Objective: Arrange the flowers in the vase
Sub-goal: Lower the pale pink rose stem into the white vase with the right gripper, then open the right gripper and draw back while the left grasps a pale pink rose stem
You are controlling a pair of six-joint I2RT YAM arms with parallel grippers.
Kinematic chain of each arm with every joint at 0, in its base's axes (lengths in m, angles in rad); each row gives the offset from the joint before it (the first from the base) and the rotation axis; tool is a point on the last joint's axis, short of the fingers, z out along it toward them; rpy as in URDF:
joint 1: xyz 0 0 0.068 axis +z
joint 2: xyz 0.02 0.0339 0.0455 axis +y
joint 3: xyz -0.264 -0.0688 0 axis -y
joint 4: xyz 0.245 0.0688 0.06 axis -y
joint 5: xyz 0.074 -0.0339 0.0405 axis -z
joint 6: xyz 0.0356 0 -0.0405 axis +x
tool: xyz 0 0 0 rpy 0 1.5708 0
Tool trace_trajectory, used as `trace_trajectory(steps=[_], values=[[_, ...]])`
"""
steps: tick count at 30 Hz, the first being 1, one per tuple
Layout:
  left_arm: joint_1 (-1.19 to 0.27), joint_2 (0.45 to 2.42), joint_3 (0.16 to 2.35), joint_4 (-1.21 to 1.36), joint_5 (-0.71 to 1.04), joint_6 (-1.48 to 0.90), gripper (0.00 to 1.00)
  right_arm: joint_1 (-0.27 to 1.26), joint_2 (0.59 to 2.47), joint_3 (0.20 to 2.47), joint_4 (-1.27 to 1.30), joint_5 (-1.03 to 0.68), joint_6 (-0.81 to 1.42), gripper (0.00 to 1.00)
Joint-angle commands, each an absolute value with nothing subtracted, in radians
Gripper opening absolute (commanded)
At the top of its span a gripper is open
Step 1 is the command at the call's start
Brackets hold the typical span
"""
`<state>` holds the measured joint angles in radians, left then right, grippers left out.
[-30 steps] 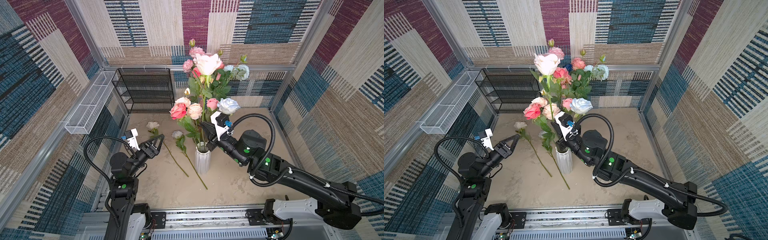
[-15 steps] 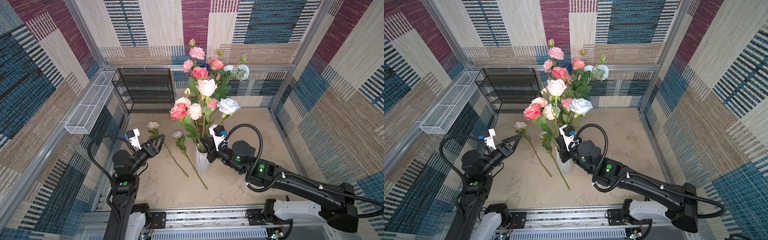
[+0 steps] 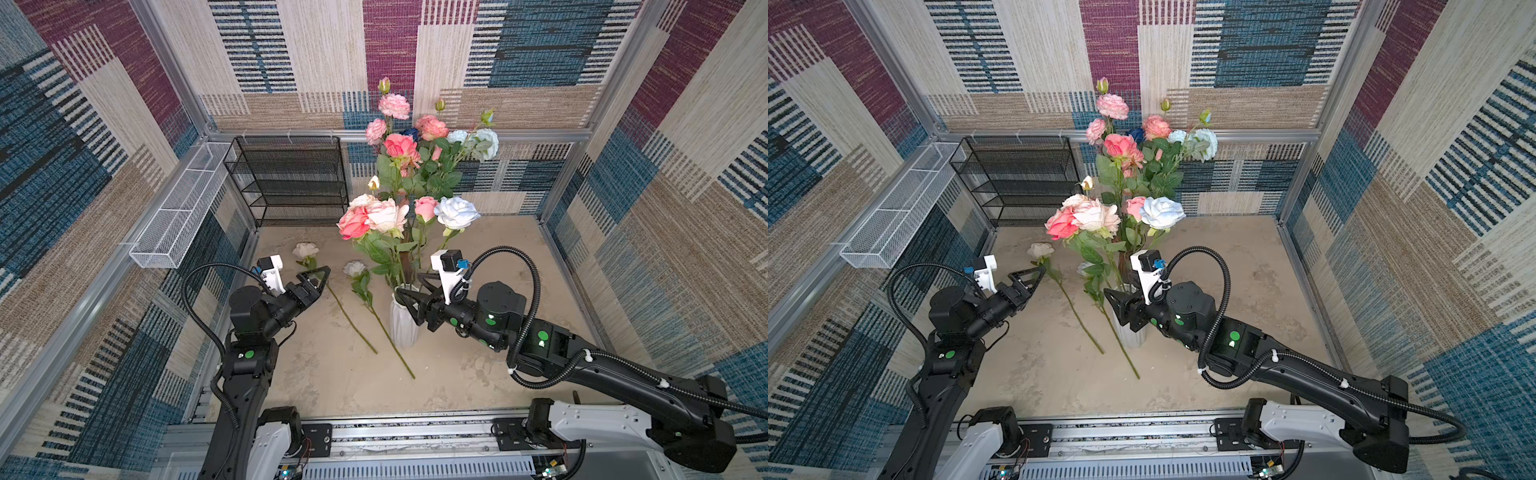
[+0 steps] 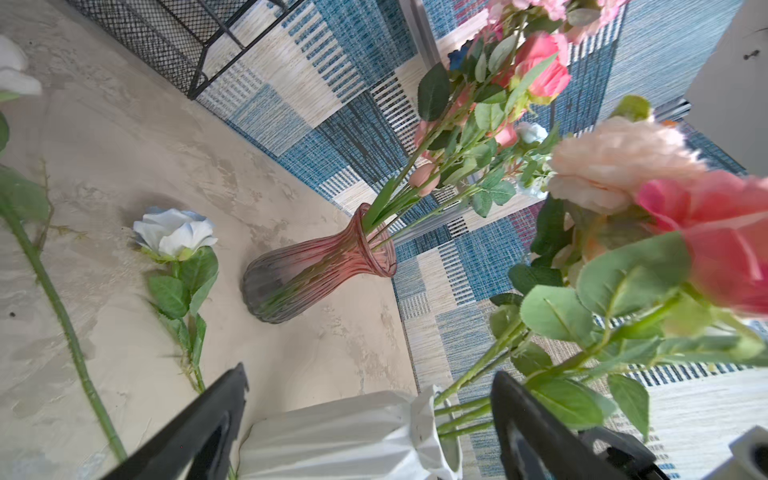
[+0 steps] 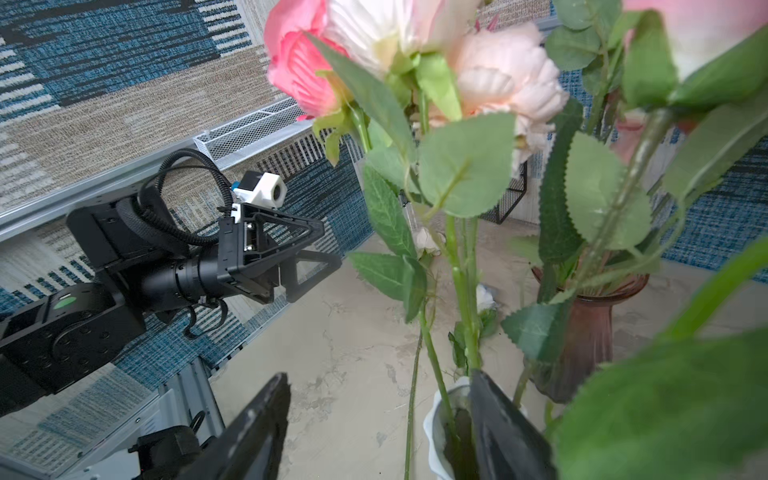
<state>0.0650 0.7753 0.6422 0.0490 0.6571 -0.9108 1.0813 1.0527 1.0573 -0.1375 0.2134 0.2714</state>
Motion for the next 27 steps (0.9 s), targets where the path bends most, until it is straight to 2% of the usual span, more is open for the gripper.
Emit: trace_trajectory(steps=[1, 9, 12, 16, 23, 27], values=[[0.066, 0.805, 0.660, -0.025, 0.630, -0.867, 0.92, 1.082, 1.029, 1.060, -0.155, 0.190, 0.306, 0.72], [0.066, 0.940, 0.712, -0.140, 0.571, -0.811, 0.87, 1.082, 0.956, 1.020, -0.155, 0.125, 0.295, 0.74], [0.062, 1.041, 0.757, -0.214, 0.509, -0.772, 0.81, 1.083, 0.925, 0.999, -0.154, 0.091, 0.291, 0.74], [0.025, 1.180, 0.834, -0.316, 0.354, -0.712, 0.64, 1.083, 0.883, 0.964, -0.147, 0.104, 0.303, 0.73], [-0.052, 1.478, 0.986, -0.403, 0.176, -0.690, 0.61, 1.082, 0.815, 0.934, -0.159, 0.141, 0.316, 0.72], [-0.068, 1.603, 1.046, -0.410, 0.085, -0.698, 0.55, 1.083, 0.779, 0.920, -0.174, 0.150, 0.325, 0.72]])
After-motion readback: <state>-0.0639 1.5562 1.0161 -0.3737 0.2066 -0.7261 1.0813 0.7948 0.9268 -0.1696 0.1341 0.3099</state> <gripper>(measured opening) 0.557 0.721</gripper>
